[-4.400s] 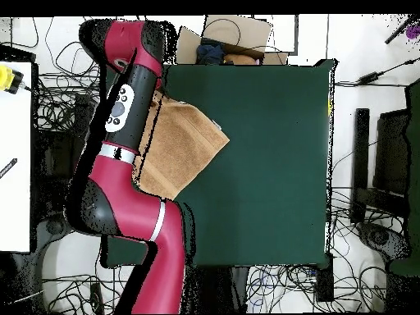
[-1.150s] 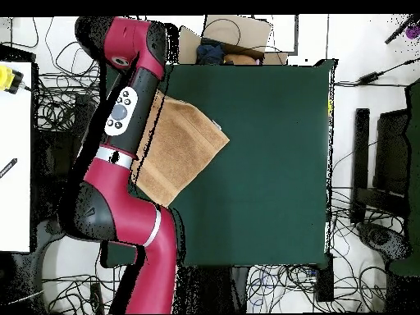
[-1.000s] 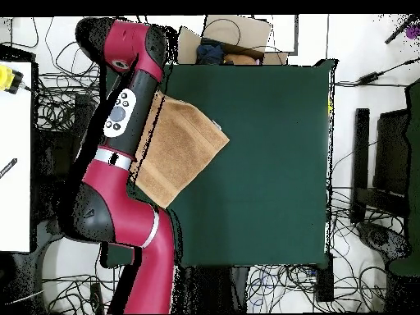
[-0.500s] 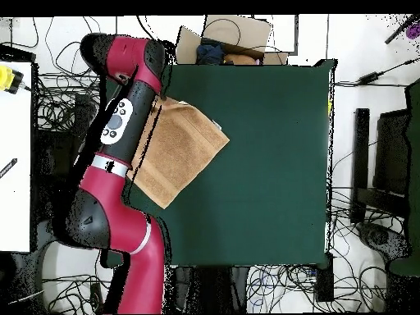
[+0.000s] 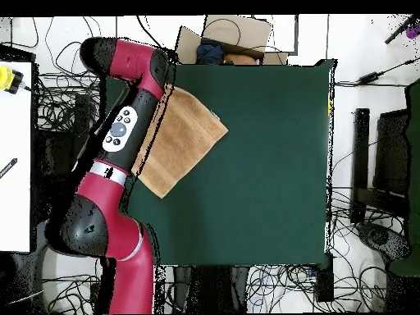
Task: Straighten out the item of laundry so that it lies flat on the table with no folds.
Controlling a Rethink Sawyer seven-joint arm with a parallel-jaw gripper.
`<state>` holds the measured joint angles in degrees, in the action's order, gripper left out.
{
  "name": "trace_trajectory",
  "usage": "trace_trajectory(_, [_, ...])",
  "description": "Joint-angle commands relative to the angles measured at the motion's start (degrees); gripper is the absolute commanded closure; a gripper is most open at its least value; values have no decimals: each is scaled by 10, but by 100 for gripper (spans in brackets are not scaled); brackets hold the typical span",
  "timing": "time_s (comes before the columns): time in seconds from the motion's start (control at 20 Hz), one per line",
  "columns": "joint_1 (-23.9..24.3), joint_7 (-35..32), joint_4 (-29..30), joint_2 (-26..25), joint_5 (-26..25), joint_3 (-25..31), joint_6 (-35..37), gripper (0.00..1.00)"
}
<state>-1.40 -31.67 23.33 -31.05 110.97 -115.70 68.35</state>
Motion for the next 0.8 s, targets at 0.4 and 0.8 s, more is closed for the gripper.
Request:
trace_trajectory(0.4, [33,77,-153,-15,-86,144,-263,0])
trace_trajectory(0.8, [-64,-127,21,-11,-161,288,-176,0])
